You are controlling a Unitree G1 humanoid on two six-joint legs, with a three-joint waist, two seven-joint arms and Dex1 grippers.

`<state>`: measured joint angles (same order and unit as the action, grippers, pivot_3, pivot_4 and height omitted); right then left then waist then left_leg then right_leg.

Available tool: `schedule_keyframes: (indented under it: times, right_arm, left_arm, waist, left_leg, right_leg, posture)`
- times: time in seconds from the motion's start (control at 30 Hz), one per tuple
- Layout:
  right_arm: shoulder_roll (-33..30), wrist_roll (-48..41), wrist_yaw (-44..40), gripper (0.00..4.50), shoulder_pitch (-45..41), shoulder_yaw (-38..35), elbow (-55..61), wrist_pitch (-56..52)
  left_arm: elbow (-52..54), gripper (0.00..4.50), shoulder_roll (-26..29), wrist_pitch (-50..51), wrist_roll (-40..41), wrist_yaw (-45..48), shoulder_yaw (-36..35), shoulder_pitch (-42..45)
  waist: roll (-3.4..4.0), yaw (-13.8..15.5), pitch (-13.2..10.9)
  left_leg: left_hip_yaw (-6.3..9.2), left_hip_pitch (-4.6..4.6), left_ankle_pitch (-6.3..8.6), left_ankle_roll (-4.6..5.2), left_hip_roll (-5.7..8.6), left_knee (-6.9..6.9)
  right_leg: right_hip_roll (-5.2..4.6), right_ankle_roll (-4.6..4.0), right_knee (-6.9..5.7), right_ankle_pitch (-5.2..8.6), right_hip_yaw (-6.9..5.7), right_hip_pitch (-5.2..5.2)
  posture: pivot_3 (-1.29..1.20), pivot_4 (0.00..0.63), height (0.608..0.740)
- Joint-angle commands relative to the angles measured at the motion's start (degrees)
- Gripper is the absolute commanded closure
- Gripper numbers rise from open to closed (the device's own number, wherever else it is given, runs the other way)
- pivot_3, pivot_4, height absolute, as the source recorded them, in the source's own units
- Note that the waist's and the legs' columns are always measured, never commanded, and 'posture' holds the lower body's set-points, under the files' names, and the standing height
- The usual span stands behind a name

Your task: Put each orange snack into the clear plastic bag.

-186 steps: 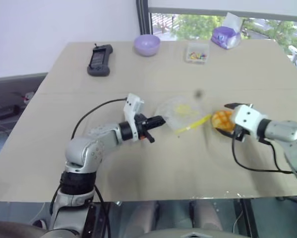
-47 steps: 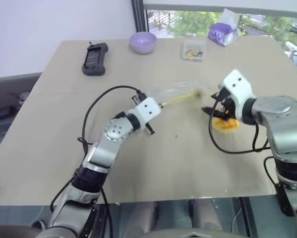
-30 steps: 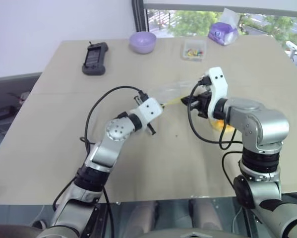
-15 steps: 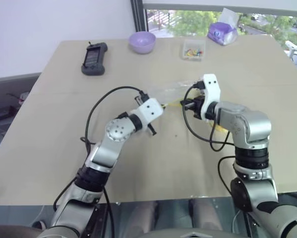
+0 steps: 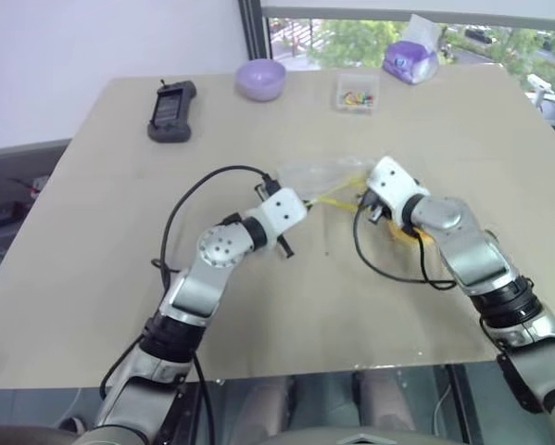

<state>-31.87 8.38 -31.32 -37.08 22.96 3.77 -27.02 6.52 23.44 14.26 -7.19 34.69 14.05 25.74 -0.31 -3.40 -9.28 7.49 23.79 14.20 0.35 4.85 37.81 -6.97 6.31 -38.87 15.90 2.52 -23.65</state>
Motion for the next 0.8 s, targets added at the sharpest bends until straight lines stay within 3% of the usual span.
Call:
schedule_keyframes:
  times: [0.03, 0.07, 0.33, 0.57, 0.63, 0.8]
  right_arm:
    - [-2.89, 3.92, -2.58, 0.85, -0.17, 1.41, 0.65, 8.2]
    - [-3.25, 4.55, -2.93, 0.65, -0.19, 1.34, 0.46, 8.89]
    - [-4.33, 3.47, -8.9, 0.65, 0.14, -1.9, 6.06, 9.96]
    - [-6.83, -17.74, -16.22, 0.65, 7.97, -23.55, 19.02, -10.07]
    - [-7.94, -20.06, -14.85, 0.65, 12.13, -29.02, 19.1, -16.19]
    - [-6.39, -23.53, -10.67, 0.65, 17.56, -34.36, 16.6, -24.2]
  left_arm:
    - [1.92, 4.5, -0.07, -1.0, -0.12, -0.55, -0.53, 0.85]
    - [1.85, 4.5, -0.17, -0.96, -0.14, -0.58, -0.51, 0.91]
    - [1.32, 4.5, -1.08, -0.63, -0.39, -1.09, -0.3, 1.32]
    - [0.17, 4.5, -1.18, -0.15, -1.17, -2.94, -1.25, 1.99]
    - [0.0, 4.5, -1.48, -0.02, -1.11, -3.37, -1.27, 2.14]
    - [-0.11, 4.5, -2.31, 0.44, -1.0, -3.93, -0.93, 2.43]
  waist:
    - [0.0, 0.13, 0.0]
    - [-0.01, 0.2, 0.0]
    - [-0.01, 0.66, -0.01]
    - [-0.05, 1.77, -0.01]
    - [-0.14, 2.71, 0.05]
    - [-0.13, 2.44, 0.05]
  left_leg:
    - [0.01, 0.0, 0.0, 0.0, 0.0, 0.02]
    - [0.01, 0.01, 0.0, 0.0, 0.01, 0.04]
    - [0.02, 0.02, 0.0, 0.0, 0.0, 0.06]
    - [0.13, 0.05, 0.01, 0.01, -0.01, 0.19]
    - [0.2, 0.05, 0.02, 0.02, -0.01, 0.23]
    - [0.09, 0.0, 0.02, 0.03, 0.0, 0.27]
  right_leg:
    - [0.0, 0.0, 0.0, 0.0, 0.0, 0.01]
    - [-0.01, 0.0, 0.0, 0.0, -0.01, 0.01]
    - [0.0, 0.0, 0.0, 0.0, -0.01, 0.03]
    - [-0.03, 0.0, 0.02, 0.0, -0.08, 0.14]
    - [-0.04, 0.0, 0.04, 0.0, -0.15, 0.21]
    - [0.0, 0.0, -0.04, 0.0, -0.09, 0.2]
  posture:
    - [0.0, 0.15, 0.74]
    - [0.0, 0.15, 0.74]
    - [0.0, 0.15, 0.74]
    - [0.0, 0.15, 0.74]
    - [0.0, 0.15, 0.74]
    - [0.0, 0.15, 0.74]
